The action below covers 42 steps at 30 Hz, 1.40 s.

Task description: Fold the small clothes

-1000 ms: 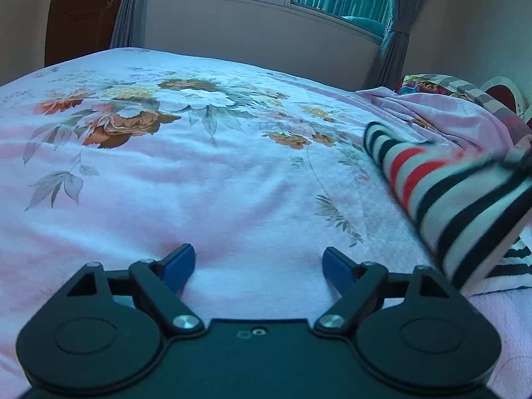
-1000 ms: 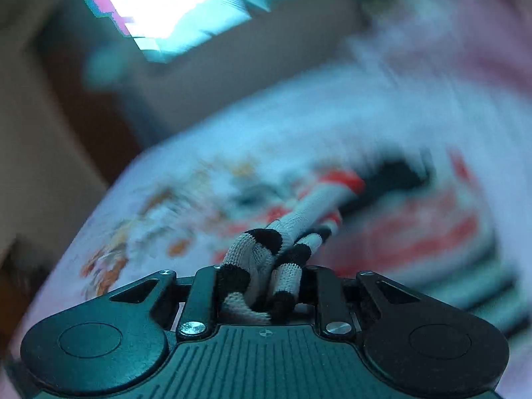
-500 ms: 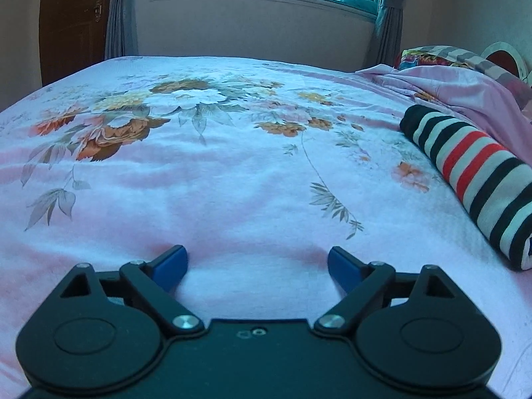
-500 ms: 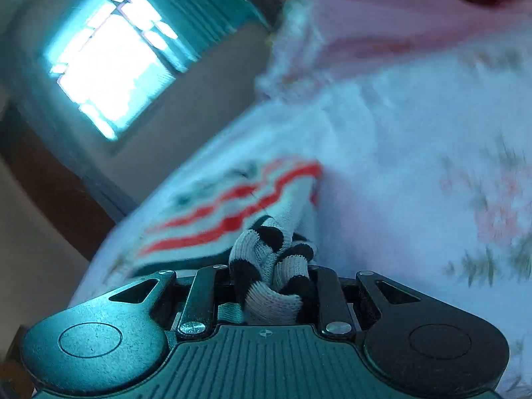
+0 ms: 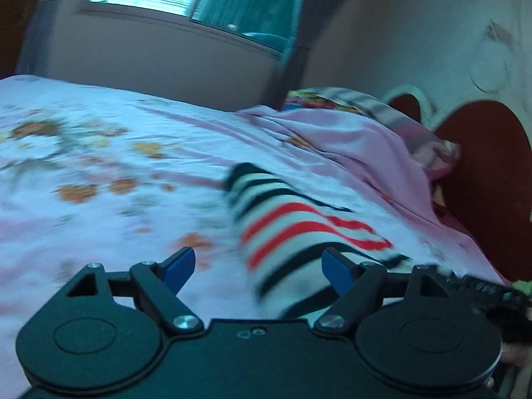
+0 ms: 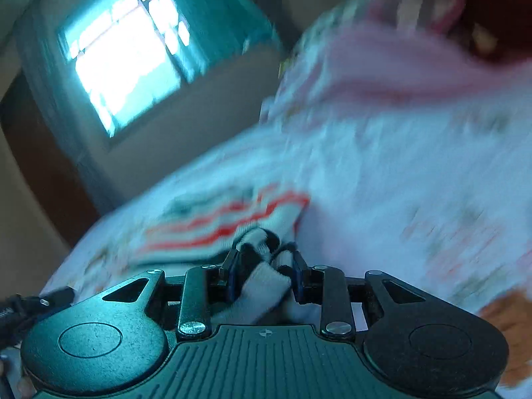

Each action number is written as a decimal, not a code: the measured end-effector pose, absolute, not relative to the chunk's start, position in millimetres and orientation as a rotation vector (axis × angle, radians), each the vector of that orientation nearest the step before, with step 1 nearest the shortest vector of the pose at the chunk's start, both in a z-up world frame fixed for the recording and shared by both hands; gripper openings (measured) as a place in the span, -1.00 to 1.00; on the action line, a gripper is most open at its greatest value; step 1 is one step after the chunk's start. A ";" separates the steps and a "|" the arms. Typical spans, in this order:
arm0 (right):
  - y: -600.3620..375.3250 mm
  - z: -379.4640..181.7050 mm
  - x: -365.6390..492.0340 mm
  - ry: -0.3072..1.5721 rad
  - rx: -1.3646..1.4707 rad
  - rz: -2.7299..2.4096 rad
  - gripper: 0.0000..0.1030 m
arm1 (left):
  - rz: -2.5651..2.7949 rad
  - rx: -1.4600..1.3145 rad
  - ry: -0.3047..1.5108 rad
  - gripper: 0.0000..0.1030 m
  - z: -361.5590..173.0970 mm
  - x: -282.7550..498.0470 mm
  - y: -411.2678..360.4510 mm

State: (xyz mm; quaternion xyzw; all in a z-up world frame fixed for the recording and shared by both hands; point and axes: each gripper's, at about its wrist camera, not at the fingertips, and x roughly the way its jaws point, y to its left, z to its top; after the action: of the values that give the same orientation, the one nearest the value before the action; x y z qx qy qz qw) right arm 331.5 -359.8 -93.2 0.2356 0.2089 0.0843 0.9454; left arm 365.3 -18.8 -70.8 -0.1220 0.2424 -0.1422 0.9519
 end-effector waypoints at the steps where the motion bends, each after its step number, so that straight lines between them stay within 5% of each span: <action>1: -355.0 -82.3 321.6 0.364 0.426 0.153 -0.43 | -0.297 -0.231 0.495 0.55 -72.2 368.4 -27.2; 6: -324.8 -62.3 315.0 0.284 0.269 0.276 -0.42 | -0.275 -0.184 0.553 0.57 -100.1 373.1 -50.9; 10: -311.0 -130.1 360.2 0.595 0.159 0.229 -0.45 | -0.189 -0.203 0.616 0.72 -145.0 375.0 -34.5; 21: -327.3 -95.1 315.5 0.389 0.273 0.310 -0.44 | -0.227 -0.344 0.514 0.57 -119.4 324.5 0.7; 24: -310.7 -126.6 343.8 0.597 0.148 0.251 -0.45 | -0.191 -0.245 0.638 0.60 -140.4 336.7 -14.4; 27: -318.9 -120.0 335.5 0.533 0.213 0.258 -0.44 | -0.218 -0.272 0.590 0.34 -130.3 322.5 -9.6; 37: -353.4 -115.0 318.0 0.520 0.598 0.258 -0.44 | -0.176 -0.115 0.593 0.52 -137.4 332.1 -42.9; 42: -370.4 -125.0 325.9 0.585 0.852 0.285 -0.44 | -0.167 -0.077 0.499 0.33 -128.0 320.5 -49.2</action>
State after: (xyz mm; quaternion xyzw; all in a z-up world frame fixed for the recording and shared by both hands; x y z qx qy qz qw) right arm 325.9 -370.4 -125.0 0.4059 0.2787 0.1360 0.8597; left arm 320.5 -49.1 -128.0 -0.0379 0.2466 -0.0825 0.9648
